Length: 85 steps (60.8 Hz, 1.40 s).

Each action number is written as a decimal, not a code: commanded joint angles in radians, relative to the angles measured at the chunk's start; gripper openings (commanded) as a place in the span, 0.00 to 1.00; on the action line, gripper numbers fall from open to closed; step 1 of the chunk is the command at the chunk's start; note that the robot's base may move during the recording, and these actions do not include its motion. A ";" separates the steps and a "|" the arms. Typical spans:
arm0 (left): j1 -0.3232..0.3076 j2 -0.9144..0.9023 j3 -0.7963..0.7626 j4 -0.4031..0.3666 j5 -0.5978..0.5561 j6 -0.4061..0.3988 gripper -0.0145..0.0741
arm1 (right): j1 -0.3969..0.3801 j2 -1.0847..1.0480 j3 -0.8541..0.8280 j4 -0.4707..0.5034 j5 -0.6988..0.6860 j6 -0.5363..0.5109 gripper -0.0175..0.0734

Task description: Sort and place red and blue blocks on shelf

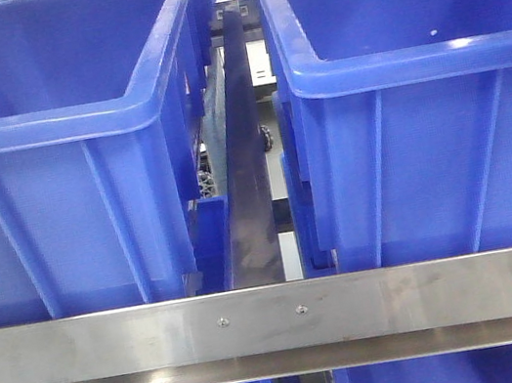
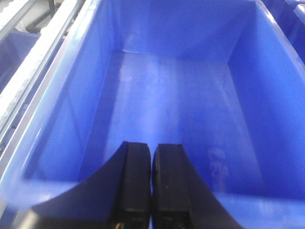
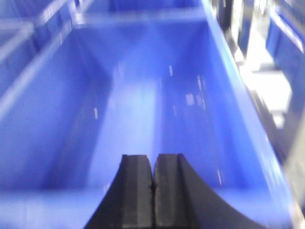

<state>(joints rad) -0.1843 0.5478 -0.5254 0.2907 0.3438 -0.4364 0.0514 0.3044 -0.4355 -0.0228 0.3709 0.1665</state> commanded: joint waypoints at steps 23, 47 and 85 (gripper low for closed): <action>-0.002 -0.116 0.057 -0.001 -0.059 0.003 0.30 | -0.004 -0.100 0.012 -0.011 -0.029 -0.001 0.25; -0.002 -0.116 0.057 -0.001 -0.059 0.003 0.30 | -0.004 -0.100 0.012 -0.011 -0.024 -0.001 0.25; -0.002 -0.116 0.057 -0.001 -0.059 0.003 0.30 | -0.004 -0.100 0.012 -0.011 -0.024 -0.001 0.25</action>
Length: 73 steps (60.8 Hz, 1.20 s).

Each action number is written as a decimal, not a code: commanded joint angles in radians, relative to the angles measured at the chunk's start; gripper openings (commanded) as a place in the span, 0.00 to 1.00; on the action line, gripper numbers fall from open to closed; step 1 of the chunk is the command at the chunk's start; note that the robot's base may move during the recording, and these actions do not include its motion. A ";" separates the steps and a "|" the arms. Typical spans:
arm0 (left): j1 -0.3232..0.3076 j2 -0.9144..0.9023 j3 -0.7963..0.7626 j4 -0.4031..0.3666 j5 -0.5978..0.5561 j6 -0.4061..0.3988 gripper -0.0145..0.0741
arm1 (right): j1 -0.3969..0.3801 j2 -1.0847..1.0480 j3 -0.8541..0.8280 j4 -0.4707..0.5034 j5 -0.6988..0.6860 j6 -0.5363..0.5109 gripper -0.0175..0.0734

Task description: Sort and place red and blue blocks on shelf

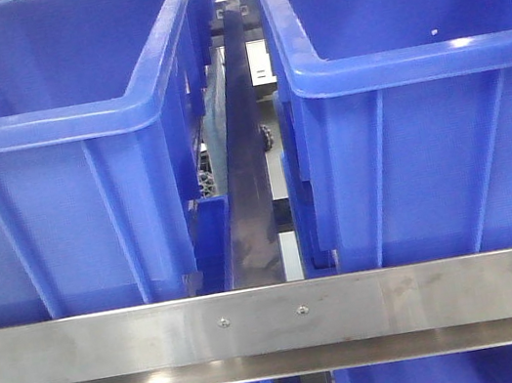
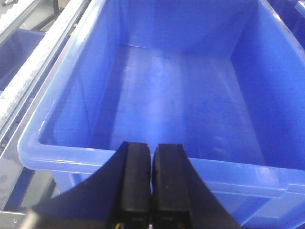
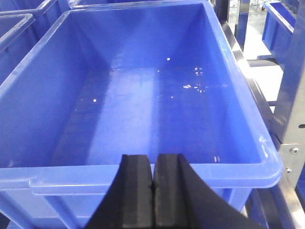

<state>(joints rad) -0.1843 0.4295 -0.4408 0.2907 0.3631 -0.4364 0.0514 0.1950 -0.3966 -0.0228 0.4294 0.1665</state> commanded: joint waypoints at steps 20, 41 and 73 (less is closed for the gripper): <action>-0.002 0.002 -0.028 -0.001 -0.078 0.003 0.30 | -0.004 -0.018 -0.026 -0.016 -0.081 -0.001 0.25; -0.002 0.004 -0.027 -0.001 -0.078 0.003 0.30 | -0.004 -0.165 0.140 -0.031 -0.123 -0.001 0.25; -0.002 0.004 -0.027 -0.001 -0.078 0.003 0.30 | -0.004 -0.226 0.355 -0.031 -0.318 -0.001 0.25</action>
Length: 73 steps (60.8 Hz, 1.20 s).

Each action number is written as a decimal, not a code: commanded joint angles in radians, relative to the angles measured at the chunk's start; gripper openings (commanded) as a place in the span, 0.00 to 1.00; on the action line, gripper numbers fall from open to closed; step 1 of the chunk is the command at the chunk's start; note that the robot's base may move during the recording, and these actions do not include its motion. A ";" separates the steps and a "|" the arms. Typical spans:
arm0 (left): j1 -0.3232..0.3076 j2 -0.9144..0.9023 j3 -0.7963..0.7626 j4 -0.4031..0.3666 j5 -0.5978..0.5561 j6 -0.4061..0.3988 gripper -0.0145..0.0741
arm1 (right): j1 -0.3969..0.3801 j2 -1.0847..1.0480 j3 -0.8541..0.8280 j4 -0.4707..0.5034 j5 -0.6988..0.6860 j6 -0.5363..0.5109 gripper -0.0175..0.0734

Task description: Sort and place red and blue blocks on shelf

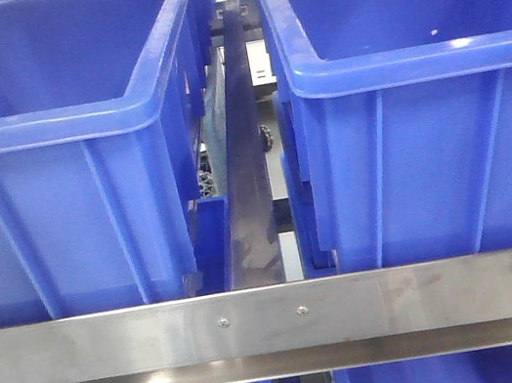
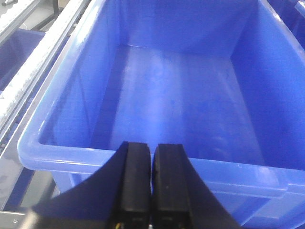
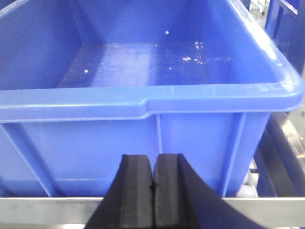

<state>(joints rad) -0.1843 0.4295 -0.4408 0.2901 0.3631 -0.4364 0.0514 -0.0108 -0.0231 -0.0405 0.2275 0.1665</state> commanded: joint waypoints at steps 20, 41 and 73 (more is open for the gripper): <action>-0.002 0.004 -0.027 -0.001 -0.078 0.003 0.30 | -0.004 -0.020 0.031 -0.012 -0.178 -0.001 0.25; -0.002 0.004 -0.027 -0.001 -0.078 0.003 0.30 | -0.004 -0.020 0.031 -0.005 -0.178 -0.001 0.25; -0.002 0.004 -0.027 -0.001 -0.078 0.003 0.30 | -0.004 -0.020 0.031 -0.005 -0.178 -0.001 0.25</action>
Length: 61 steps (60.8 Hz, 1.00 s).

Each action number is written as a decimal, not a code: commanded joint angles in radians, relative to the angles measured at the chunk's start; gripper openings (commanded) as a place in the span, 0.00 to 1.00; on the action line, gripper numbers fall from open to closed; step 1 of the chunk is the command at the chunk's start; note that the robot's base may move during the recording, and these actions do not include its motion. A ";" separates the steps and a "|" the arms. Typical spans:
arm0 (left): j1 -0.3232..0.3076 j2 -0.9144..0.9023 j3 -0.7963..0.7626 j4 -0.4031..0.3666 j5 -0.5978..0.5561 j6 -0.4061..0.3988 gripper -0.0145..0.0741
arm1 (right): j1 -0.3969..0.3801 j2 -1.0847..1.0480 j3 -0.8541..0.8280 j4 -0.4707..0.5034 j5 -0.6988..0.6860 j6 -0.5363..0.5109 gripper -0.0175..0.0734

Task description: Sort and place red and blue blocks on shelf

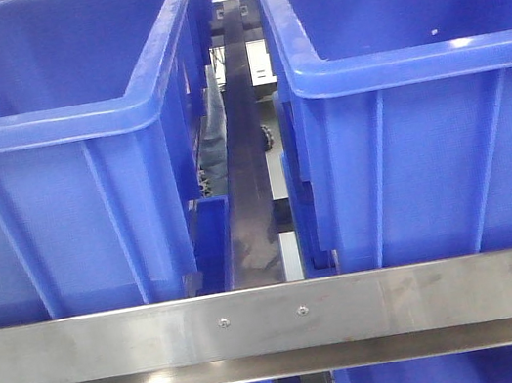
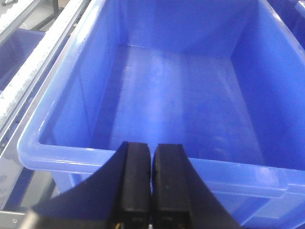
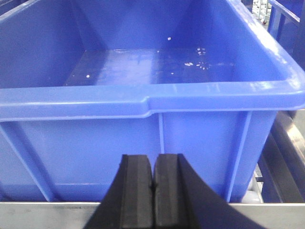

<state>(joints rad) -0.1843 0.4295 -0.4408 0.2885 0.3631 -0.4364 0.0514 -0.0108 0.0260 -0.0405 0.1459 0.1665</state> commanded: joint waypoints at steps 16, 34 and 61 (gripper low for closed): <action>-0.002 0.004 -0.027 0.001 -0.078 0.003 0.30 | -0.004 -0.020 -0.018 -0.005 -0.096 -0.001 0.25; 0.003 -0.072 0.038 -0.005 -0.099 0.000 0.30 | -0.004 -0.020 -0.018 -0.005 -0.096 -0.001 0.25; 0.015 -0.379 0.446 -0.176 -0.370 0.000 0.30 | -0.004 -0.020 -0.018 -0.005 -0.096 -0.001 0.25</action>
<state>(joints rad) -0.1779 0.0976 -0.0075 0.1539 0.1123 -0.4364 0.0514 -0.0108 0.0260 -0.0405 0.1455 0.1665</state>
